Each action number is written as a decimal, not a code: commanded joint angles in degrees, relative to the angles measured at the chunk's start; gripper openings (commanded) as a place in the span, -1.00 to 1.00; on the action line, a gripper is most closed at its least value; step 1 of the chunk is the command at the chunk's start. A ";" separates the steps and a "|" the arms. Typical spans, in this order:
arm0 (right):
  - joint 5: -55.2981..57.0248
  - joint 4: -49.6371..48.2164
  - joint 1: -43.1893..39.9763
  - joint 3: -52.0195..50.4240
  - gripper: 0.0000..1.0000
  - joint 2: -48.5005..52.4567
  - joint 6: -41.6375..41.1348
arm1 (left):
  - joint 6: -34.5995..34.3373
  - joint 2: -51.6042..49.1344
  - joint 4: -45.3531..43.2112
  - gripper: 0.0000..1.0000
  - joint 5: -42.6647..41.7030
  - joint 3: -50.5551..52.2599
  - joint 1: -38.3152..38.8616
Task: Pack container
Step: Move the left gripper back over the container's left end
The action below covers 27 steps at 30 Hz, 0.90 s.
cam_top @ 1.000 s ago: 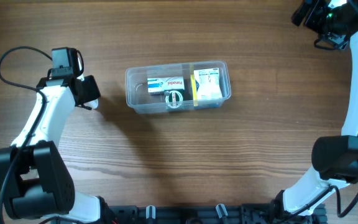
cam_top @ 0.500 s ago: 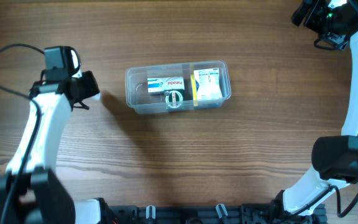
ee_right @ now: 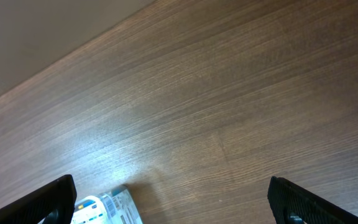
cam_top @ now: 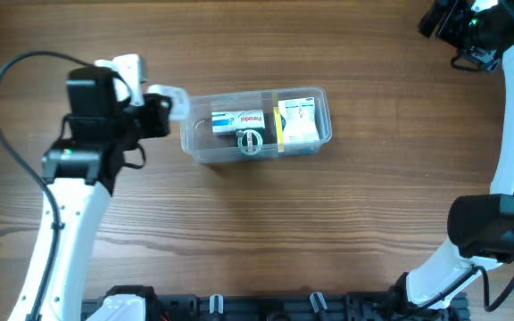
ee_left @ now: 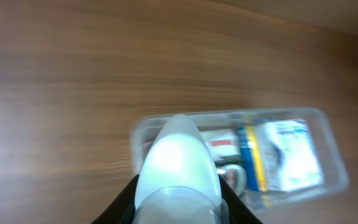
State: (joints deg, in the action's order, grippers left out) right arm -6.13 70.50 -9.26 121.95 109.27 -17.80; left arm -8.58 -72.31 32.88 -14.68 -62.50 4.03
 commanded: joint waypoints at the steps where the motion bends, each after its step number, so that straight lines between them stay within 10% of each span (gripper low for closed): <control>1: 0.76 -0.17 0.28 0.17 1.00 0.04 -0.59 | -2.62 1.27 -2.38 -0.66 3.26 -0.20 6.16; 10: 0.76 -0.17 0.28 0.17 1.00 0.04 -0.57 | -5.42 -1.27 -1.18 -0.64 20.50 -0.20 15.45; 27: 0.74 -0.17 0.28 0.17 0.99 0.04 -0.59 | -8.87 -17.75 -1.92 -0.59 22.03 -0.20 16.70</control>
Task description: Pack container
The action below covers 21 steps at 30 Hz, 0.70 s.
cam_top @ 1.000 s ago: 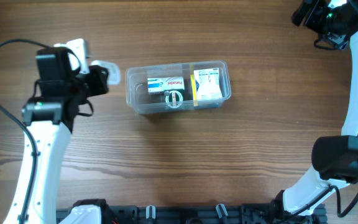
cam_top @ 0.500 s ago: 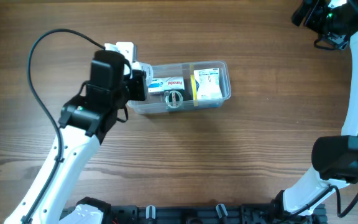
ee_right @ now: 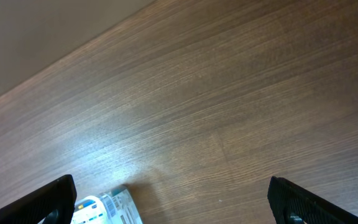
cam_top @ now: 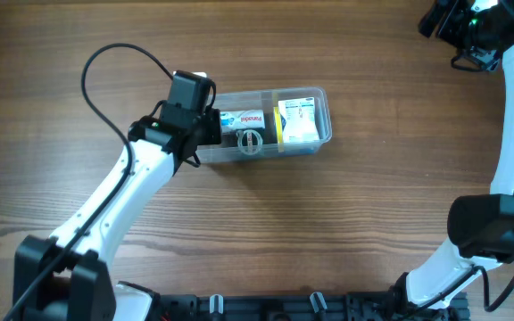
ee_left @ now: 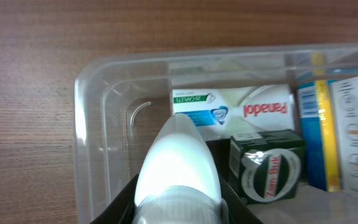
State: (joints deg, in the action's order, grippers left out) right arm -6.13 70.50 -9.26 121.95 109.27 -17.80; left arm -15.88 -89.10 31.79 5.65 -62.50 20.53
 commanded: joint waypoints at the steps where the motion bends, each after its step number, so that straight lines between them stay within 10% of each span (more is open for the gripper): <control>1: 0.76 -0.17 0.28 0.17 0.99 0.04 -0.59 | -1.57 -1.27 -0.81 -0.59 2.27 -0.20 0.20; 21: 0.76 -0.17 0.28 0.17 0.99 0.04 -0.59 | -3.06 -6.21 -1.38 -0.51 5.60 -0.20 0.20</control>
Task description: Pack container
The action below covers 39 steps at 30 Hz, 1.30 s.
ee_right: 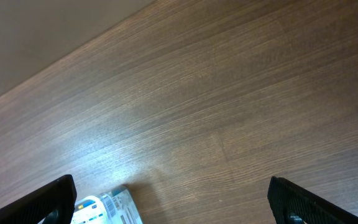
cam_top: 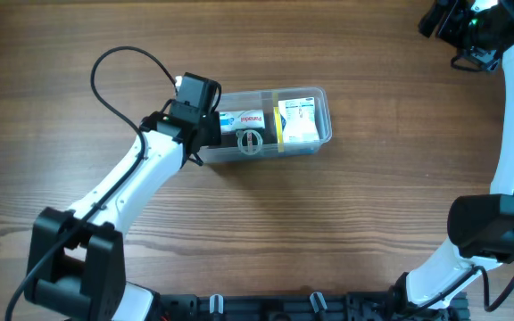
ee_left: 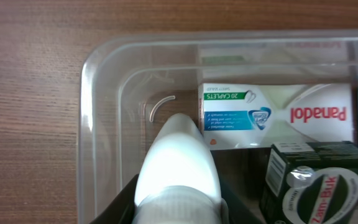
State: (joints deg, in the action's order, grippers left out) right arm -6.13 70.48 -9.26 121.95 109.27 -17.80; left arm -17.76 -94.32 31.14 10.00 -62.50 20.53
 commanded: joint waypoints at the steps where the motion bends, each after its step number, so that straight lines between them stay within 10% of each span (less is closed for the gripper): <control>1: 0.76 -0.15 0.28 0.17 0.99 0.04 -0.59 | -1.18 -1.25 -0.79 -0.50 1.25 -0.20 0.20; 9: 0.76 -0.15 0.28 0.17 0.99 0.04 -0.59 | -1.14 -1.38 -1.44 -0.08 1.27 -0.20 0.20; 39: 0.76 -0.15 0.28 0.17 0.99 0.04 -0.61 | -1.14 21.00 0.22 0.18 0.09 -0.22 0.24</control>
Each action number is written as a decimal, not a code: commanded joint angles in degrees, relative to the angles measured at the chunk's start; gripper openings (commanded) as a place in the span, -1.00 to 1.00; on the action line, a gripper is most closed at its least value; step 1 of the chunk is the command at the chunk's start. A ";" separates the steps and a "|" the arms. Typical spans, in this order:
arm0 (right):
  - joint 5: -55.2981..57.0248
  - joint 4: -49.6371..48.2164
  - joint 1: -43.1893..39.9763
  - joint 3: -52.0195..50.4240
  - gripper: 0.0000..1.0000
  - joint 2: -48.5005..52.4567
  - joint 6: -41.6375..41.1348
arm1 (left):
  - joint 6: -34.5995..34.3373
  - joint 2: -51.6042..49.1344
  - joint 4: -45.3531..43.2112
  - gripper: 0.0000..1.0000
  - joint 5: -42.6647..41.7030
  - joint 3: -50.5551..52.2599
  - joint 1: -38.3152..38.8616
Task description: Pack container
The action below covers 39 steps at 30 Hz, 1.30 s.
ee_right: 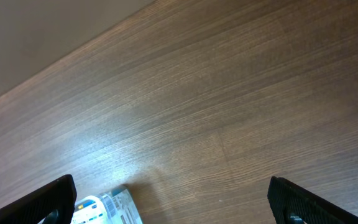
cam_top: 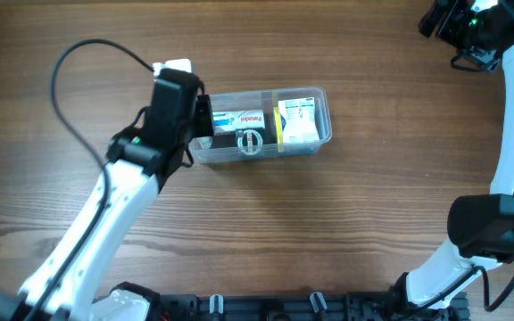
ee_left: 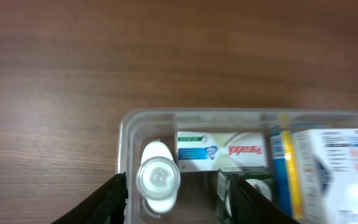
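The clear plastic container (cam_top: 325,118) lies mid-table, its rim (ee_left: 124,124) close under the left wrist camera. A white bottle (ee_left: 159,178) stands upright in its left end, seen cap-on. Beside it lie a Panadol box (ee_left: 225,150), a dark green box with a round label (cam_top: 251,140) and a white-and-blue box with a yellow edge (cam_top: 297,120). My left gripper (ee_left: 180,186) hangs open above the bottle, one finger on either side, touching nothing. My right gripper (ee_right: 171,186) is open and empty at the far right corner (cam_top: 435,18).
Bare wooden table surrounds the container. A small white-and-blue packet (ee_right: 107,208) lies on the table at the bottom edge of the right wrist view. The left arm's black cable (cam_top: 87,53) loops over the table's left side.
My left gripper was shut on the white bottle low inside the container's left end. Now it is open and higher, and the bottle stands in the container alone. The right arm has not moved.
My left gripper held the white bottle to the left of the container. Then it was over the container's left end, then lower inside it beside the Panadol box. Now the bottle stands there released. The right gripper stayed open at the far corner throughout.
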State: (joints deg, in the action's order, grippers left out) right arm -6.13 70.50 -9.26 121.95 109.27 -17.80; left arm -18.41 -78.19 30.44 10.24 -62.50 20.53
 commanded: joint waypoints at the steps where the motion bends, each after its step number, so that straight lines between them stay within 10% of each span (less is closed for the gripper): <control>1: 0.76 -0.17 0.28 0.17 0.99 0.04 -0.59 | -0.48 6.97 1.57 0.36 -0.33 -0.22 0.24; 6: 0.76 -0.17 0.28 0.17 1.00 0.04 -0.61 | -0.48 15.74 5.09 0.99 -0.31 -0.22 0.24; 29: 0.76 -0.17 0.28 0.17 0.99 0.04 -0.59 | -0.50 40.59 38.58 1.00 -0.24 -0.20 0.24; 39: 0.76 -0.17 0.28 0.17 0.99 0.04 -0.59 | -0.50 42.99 29.73 1.00 -1.46 6.05 -4.07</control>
State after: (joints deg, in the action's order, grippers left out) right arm -6.11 70.50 -9.26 121.95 109.27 -17.82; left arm -18.81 -37.52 65.56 9.54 -60.62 20.32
